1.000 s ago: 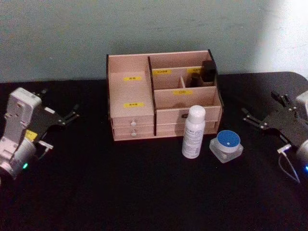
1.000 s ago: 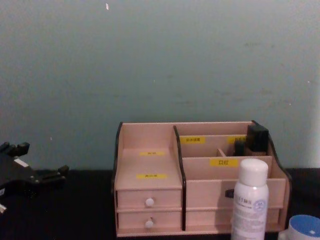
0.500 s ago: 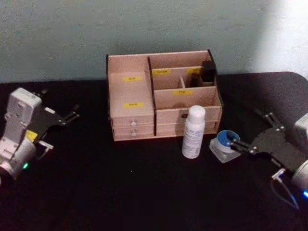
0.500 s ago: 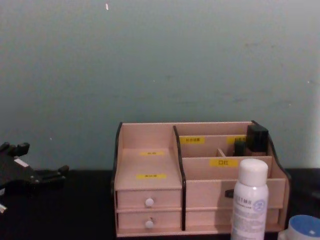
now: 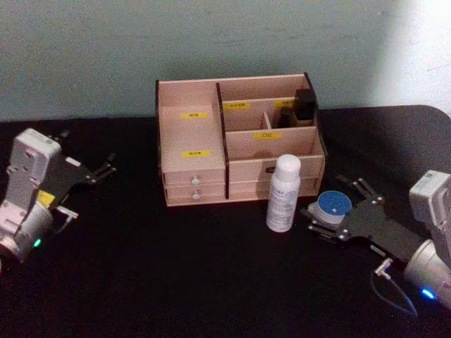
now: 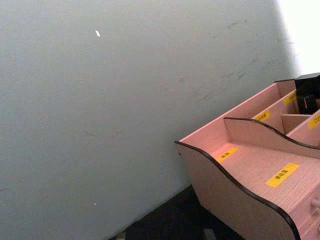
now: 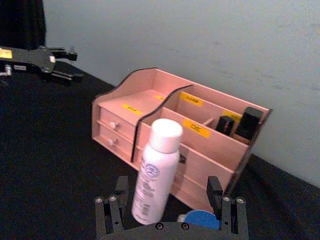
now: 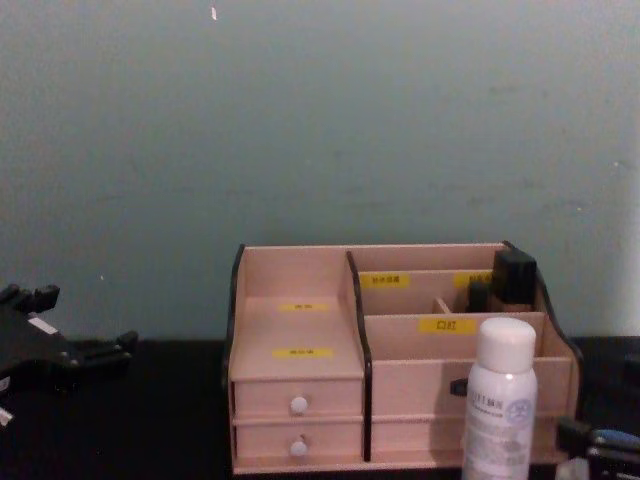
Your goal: Pick up the facial cleanser and watermelon frost from the table and place them into the tiered storage box.
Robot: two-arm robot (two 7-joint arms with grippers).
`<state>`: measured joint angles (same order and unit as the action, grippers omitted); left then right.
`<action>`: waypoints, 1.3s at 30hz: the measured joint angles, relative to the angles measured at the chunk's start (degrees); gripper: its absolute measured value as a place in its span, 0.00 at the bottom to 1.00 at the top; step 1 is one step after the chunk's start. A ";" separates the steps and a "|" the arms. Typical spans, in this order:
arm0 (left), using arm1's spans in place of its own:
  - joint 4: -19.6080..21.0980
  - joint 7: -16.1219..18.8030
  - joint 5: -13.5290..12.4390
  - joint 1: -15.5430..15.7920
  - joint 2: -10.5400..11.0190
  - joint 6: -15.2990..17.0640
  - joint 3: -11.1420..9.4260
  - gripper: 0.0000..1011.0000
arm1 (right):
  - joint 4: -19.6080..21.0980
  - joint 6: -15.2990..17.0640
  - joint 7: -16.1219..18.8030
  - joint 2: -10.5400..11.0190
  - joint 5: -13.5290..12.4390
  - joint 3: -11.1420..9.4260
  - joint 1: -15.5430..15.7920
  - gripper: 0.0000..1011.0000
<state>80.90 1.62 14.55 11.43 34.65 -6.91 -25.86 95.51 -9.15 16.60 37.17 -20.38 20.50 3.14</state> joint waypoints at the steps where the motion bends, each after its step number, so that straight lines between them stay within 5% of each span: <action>1: 0.00 0.00 0.00 0.00 0.00 0.00 0.00 0.99 | -0.16 0.14 0.34 -0.19 -0.09 0.07 -0.18 0.99; 13: 0.00 0.00 0.00 0.00 0.00 0.00 0.00 0.99 | -5.47 2.64 5.00 -4.14 -0.49 1.25 -4.65 0.99; 39: 0.00 0.01 0.00 0.00 0.00 0.00 0.00 0.99 | -13.03 4.29 8.00 -10.84 2.04 0.52 -10.07 0.99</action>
<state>80.90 1.62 14.55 11.43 34.64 -6.91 -25.86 82.47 -4.86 24.61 26.33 -18.34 21.02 -6.93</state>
